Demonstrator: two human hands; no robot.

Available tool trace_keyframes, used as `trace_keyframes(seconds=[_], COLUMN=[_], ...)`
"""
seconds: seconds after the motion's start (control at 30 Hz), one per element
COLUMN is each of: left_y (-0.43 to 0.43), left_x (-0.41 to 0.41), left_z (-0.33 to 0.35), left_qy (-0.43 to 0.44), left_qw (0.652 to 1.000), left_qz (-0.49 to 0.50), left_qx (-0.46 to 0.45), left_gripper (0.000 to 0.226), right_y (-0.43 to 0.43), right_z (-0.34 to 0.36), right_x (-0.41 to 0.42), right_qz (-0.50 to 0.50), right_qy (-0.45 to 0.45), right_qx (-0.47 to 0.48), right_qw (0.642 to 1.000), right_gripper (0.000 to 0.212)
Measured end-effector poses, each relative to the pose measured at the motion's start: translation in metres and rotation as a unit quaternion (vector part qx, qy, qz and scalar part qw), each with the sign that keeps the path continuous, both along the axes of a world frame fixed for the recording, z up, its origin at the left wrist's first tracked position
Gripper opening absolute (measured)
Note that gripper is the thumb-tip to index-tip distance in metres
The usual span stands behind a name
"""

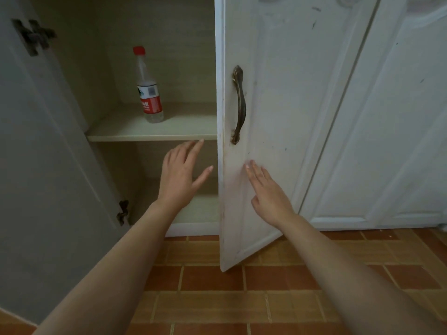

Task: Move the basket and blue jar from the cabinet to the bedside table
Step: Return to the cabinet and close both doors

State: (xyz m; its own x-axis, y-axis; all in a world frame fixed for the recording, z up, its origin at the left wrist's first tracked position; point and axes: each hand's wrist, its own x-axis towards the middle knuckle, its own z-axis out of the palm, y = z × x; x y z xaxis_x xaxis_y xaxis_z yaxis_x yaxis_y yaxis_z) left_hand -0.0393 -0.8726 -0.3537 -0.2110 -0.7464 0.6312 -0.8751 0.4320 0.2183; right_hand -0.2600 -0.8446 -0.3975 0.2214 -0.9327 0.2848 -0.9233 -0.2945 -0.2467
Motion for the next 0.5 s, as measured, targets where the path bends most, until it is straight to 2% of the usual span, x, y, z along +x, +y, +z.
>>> trace_keyframes(seconds=[0.17, 0.5], left_y=[-0.024, -0.063], left_x=[-0.016, -0.010], left_z=[0.000, -0.004], left_qy=[-0.056, -0.062], left_qw=[0.998, 0.998], left_qz=[-0.023, 0.017], left_qx=[0.010, -0.015], left_gripper=[0.082, 0.081], right_y=[-0.011, -0.043], right_z=[-0.007, -0.007], right_x=[-0.003, 0.005], right_qz=[-0.012, -0.004], right_qy=[0.024, 0.051], right_qx=[-0.007, -0.017], right_qw=[1.000, 0.999], right_gripper=[0.089, 0.087])
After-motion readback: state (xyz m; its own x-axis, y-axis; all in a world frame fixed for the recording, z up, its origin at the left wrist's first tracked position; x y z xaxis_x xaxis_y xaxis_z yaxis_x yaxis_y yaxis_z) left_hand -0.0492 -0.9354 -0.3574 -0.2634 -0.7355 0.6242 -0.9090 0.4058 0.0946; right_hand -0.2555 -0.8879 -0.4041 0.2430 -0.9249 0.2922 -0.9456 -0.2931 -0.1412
